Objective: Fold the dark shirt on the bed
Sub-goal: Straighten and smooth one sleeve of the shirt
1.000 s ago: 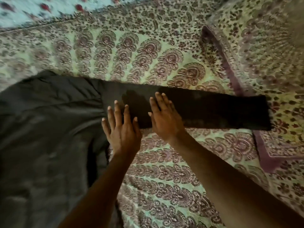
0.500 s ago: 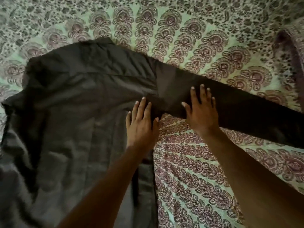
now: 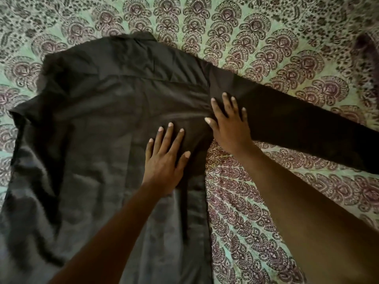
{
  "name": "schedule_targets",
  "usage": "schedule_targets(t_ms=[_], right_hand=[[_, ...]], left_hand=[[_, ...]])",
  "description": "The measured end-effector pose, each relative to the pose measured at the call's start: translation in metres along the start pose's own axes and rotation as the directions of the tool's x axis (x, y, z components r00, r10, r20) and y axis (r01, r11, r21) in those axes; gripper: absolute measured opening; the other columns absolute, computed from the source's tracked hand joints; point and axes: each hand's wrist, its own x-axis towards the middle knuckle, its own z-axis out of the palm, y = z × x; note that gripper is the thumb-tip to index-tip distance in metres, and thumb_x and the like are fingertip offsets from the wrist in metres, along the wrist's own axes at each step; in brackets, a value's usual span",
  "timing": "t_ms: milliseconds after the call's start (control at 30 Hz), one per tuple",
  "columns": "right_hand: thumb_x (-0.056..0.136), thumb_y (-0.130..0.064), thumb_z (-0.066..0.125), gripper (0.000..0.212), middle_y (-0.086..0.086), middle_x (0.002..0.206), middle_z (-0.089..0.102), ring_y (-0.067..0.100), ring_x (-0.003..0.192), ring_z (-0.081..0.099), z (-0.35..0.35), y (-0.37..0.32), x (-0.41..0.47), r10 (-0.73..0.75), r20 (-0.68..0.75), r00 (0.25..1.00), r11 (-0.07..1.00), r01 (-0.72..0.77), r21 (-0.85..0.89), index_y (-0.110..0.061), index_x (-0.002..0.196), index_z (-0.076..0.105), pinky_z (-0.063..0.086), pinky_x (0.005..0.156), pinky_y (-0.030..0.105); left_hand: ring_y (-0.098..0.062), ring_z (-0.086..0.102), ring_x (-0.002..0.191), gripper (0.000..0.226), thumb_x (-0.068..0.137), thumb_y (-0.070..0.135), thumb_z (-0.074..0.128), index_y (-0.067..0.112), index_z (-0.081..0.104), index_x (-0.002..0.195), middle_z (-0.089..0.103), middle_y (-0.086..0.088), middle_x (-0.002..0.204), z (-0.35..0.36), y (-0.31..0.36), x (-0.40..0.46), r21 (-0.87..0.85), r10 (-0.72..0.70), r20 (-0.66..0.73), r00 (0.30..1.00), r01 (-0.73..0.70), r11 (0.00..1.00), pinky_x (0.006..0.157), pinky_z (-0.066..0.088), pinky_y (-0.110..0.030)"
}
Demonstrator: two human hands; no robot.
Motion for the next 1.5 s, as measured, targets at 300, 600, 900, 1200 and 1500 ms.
schedule_targets(t_ms=[300, 600, 900, 1200, 1500], right_hand=[[0.1, -0.031, 0.057, 0.052, 0.018, 0.164, 0.03, 0.04, 0.15, 0.032, 0.011, -0.038, -0.116, 0.045, -0.086, 0.995, 0.982, -0.028, 0.189, -0.009, 0.146, 0.05, 0.043, 0.115, 0.051], [0.102, -0.04, 0.056, 0.033, 0.007, 0.105, 0.073, 0.023, 0.096, 0.07, -0.001, -0.088, -0.119, 0.527, 0.081, 0.846, 0.438, -0.352, 0.828, -0.014, 0.121, 0.064, 0.057, 0.086, 0.046], [0.086, -0.016, 0.081, 0.032, -0.006, 0.071, 0.058, 0.014, 0.065, 0.062, 0.002, -0.066, -0.151, 0.608, 0.055, 0.792, 0.52, -0.451, 0.725, -0.012, 0.104, 0.054, 0.052, 0.059, 0.033], [0.081, -0.027, 0.085, 0.032, -0.004, 0.072, 0.063, 0.015, 0.065, 0.063, 0.017, -0.074, -0.192, 0.524, 0.118, 0.844, 0.606, -0.466, 0.645, -0.018, 0.087, 0.055, 0.053, 0.06, 0.036], [0.071, -0.029, 0.092, 0.044, -0.007, 0.086, 0.071, 0.009, 0.074, 0.068, 0.018, -0.075, -0.235, 0.433, 0.309, 0.847, 0.557, -0.521, 0.646, -0.017, 0.103, 0.063, 0.052, 0.06, 0.02]], left_hand=[[-0.019, -0.003, 0.16, 0.075, 0.099, 0.061, 0.033, 0.034, 0.007, 0.164, 0.0, 0.005, 0.173, 0.008, -0.009, -0.049, 0.037, 0.091, 0.048, 0.995, -0.093, 0.995, 0.127, 0.01, -0.049], [-0.017, -0.008, 0.159, 0.077, 0.097, 0.064, 0.027, 0.037, 0.0, 0.163, -0.004, 0.008, 0.173, 0.002, -0.013, -0.067, 0.004, 0.12, 0.119, 0.986, -0.121, 0.993, 0.127, 0.004, -0.046], [-0.016, -0.012, 0.159, 0.065, 0.103, 0.064, 0.019, 0.046, -0.005, 0.16, -0.011, 0.01, 0.172, 0.002, -0.004, -0.074, -0.007, 0.08, 0.131, 0.988, -0.08, 0.997, 0.128, 0.003, -0.048], [-0.024, -0.002, 0.16, 0.064, 0.104, 0.057, 0.023, 0.038, 0.008, 0.163, -0.006, 0.003, 0.173, 0.02, -0.008, -0.119, 0.129, 0.125, 0.097, 0.987, -0.137, 0.982, 0.126, 0.013, -0.052], [-0.023, -0.002, 0.16, 0.064, 0.106, 0.051, 0.027, 0.032, 0.008, 0.164, -0.003, 0.004, 0.173, 0.025, -0.003, -0.171, 0.122, 0.064, 0.043, 0.997, -0.069, 0.99, 0.126, 0.014, -0.051]])
